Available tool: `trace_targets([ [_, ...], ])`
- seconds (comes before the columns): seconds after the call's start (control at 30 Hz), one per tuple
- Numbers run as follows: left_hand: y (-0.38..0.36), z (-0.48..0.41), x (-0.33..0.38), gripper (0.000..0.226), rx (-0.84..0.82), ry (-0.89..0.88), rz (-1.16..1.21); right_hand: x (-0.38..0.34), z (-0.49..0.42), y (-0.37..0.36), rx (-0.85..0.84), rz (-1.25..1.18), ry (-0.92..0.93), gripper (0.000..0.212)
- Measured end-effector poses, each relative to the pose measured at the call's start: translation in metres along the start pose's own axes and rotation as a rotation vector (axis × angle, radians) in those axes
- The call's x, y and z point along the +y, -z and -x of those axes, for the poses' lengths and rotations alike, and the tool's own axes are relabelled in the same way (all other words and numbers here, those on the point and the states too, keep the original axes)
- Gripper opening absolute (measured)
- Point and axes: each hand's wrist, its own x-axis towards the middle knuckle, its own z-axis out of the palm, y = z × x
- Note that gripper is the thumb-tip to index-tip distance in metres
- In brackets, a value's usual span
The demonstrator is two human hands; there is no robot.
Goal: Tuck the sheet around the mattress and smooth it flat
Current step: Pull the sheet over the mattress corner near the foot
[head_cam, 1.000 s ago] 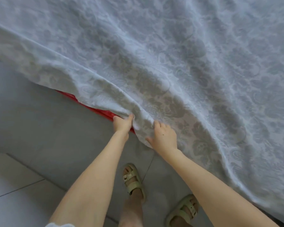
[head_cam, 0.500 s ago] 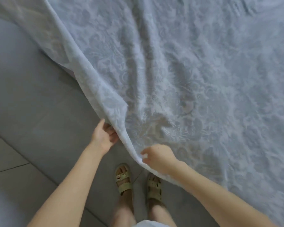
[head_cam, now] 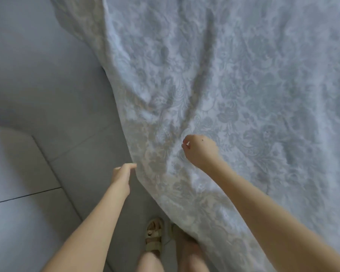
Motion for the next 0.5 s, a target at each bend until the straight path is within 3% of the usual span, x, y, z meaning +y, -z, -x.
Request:
trace_targets([
  [0.07, 0.0, -0.007, 0.039, 0.016, 0.027, -0.108, 0.016, -0.013, -0.024, 0.013, 0.015, 0.01, 0.02, 0.029],
  [0.13, 0.001, -0.019, 0.08, 0.008, 0.061, -0.19, 0.047, -0.033, -0.048, 0.022, 0.021, -0.004, 0.058, 0.031],
  [0.3, 0.003, -0.048, 0.166, 0.036, 0.053, -0.263, 0.222, -0.084, -0.098, 0.04, 0.072, -0.067, 0.114, 0.04],
  [0.5, 0.012, -0.11, 0.28, 0.022, -0.049, -0.194, 0.29, -0.171, -0.185, 0.055, 0.155, -0.057, 0.055, 0.055],
])
